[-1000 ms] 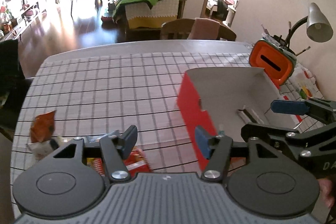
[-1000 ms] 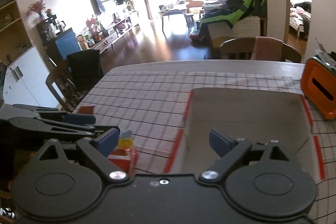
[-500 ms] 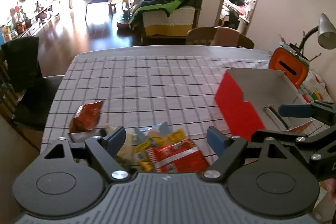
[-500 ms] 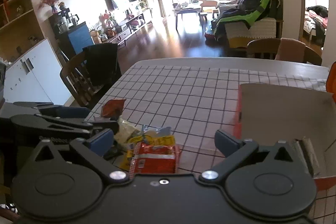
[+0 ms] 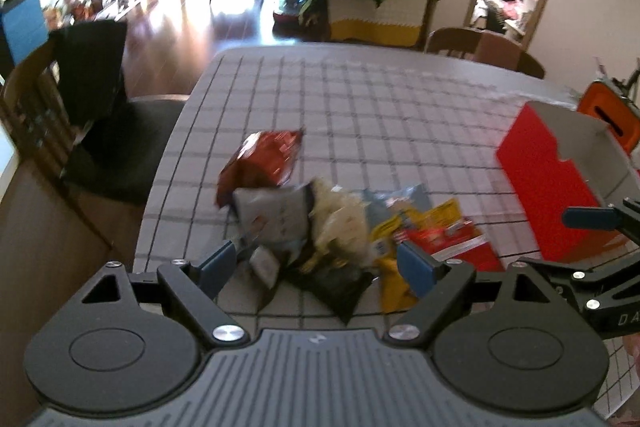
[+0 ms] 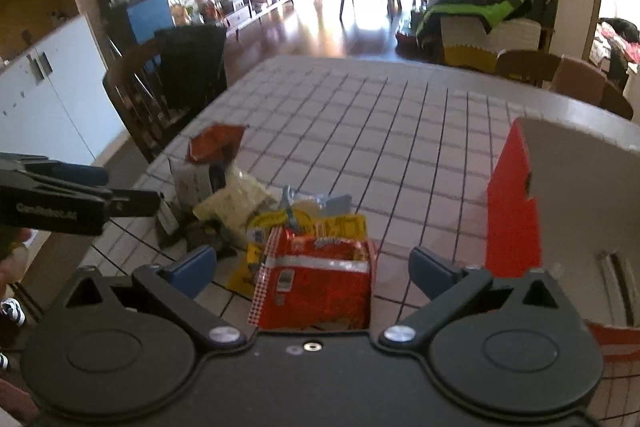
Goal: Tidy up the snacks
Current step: 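Grasp the red chip bag with the right gripper while the left grasps the black-and-silver bag, then lift the red bag with the right gripper while the left lifts the black bag toward the box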
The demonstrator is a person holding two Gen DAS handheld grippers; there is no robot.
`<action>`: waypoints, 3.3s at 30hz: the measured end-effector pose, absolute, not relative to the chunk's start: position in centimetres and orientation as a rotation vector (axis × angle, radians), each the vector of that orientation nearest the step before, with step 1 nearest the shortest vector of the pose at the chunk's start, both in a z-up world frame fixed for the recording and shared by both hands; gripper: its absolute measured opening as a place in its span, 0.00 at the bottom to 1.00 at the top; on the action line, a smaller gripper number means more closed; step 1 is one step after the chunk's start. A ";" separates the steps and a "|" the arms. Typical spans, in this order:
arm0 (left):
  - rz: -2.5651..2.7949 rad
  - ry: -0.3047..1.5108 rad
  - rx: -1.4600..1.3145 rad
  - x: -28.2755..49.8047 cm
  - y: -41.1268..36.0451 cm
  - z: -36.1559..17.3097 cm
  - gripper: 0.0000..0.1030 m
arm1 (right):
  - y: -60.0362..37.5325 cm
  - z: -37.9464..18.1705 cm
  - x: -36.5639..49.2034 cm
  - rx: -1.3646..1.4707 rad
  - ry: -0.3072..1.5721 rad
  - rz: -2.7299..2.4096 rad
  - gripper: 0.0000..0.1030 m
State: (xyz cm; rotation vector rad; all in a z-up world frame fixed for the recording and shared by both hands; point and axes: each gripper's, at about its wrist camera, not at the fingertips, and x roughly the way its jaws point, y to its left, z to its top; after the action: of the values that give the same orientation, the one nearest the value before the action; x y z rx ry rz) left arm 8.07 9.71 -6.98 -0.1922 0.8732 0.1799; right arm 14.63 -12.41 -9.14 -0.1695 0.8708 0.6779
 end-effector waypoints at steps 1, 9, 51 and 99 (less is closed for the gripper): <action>0.190 0.881 -0.197 8.0 10.1 -7.4 0.85 | -12.1 -9.6 14.8 -0.173 0.881 0.673 1.00; 0.252 0.956 -0.246 8.6 12.8 -11.1 0.85 | -10.3 -13.5 15.8 -0.248 0.960 0.633 1.00; 0.376 1.094 -0.642 12.5 17.5 -15.7 0.31 | -9.4 -17.0 18.3 -0.170 1.068 0.609 0.66; 0.317 0.958 -0.604 6.1 12.9 -9.6 0.30 | -5.3 -15.7 15.1 -1.124 0.675 1.394 0.97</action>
State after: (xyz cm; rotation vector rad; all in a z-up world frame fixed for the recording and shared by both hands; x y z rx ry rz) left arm 6.14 12.86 -9.58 -0.6042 0.9575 0.3170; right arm 15.15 -5.30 -15.67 -1.1236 0.6745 1.3943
